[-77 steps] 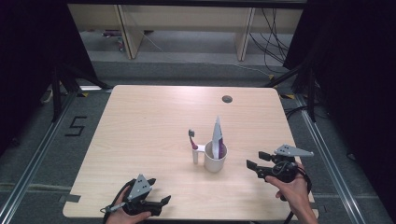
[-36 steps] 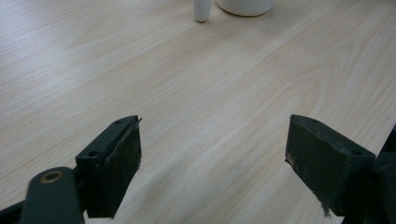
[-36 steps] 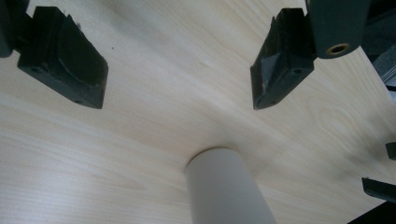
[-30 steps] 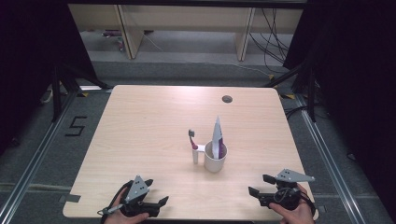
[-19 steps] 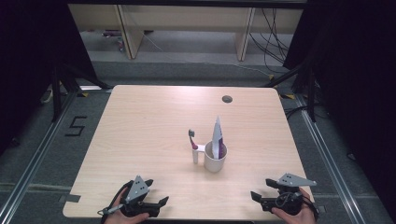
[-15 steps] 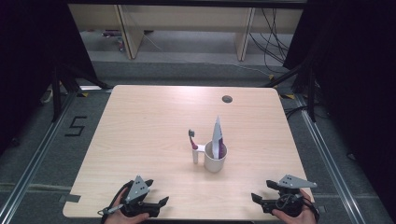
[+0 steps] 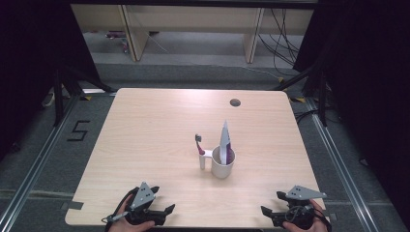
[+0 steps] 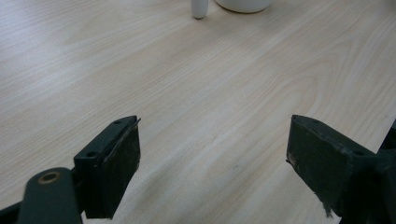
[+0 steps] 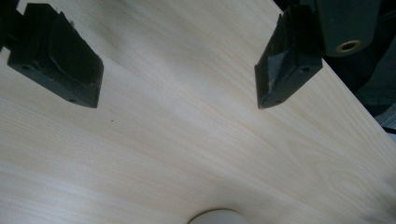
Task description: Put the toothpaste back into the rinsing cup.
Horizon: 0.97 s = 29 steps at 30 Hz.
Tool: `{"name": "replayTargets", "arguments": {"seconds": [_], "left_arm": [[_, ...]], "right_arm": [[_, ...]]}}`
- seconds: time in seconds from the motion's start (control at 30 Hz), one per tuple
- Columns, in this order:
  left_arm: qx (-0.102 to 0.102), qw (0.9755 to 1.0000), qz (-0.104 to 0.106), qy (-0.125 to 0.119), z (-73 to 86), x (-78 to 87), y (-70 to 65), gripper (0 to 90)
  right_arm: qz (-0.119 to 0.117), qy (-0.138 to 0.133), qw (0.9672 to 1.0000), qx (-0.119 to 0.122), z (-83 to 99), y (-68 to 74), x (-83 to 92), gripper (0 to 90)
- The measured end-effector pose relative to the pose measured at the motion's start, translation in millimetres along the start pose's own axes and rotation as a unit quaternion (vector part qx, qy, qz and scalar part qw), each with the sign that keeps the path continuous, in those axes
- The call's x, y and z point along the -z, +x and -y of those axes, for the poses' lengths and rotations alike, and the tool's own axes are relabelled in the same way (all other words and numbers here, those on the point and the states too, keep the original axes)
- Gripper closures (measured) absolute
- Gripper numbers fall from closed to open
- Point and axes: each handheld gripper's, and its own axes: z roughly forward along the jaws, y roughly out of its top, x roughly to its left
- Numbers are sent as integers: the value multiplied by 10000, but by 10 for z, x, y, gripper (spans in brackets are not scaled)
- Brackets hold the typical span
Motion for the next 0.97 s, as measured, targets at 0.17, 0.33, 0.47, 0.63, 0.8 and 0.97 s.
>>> {"name": "replayTargets", "arguments": {"seconds": [0.17, 0.33, 0.47, 0.63, 0.8, 0.97], "left_arm": [[138, 9999, 32, -93, 2, -12, -19, 168], [67, 10000, 30, -42, 1, -8, -14, 167], [115, 9999, 33, -76, 2, -15, -23, 167], [18, 10000, 27, 23, 1, -7, -8, 167], [96, 9999, 37, -55, 2, -20, -22, 167], [49, 10000, 31, -4, 3, -14, -15, 167]], "right_arm": [[28, 38, 10000, 72, 28, 17, 8, 165], [-2, 31, 9999, 114, 48, 13, 30, 165], [-12, 106, 9999, -25, 64, 21, 48, 165], [51, 74, 9999, 85, 72, -8, 55, 165], [-11, 93, 10000, -24, 78, 4, 60, 165], [39, 54, 10000, 47, 77, -3, 62, 165]]}}
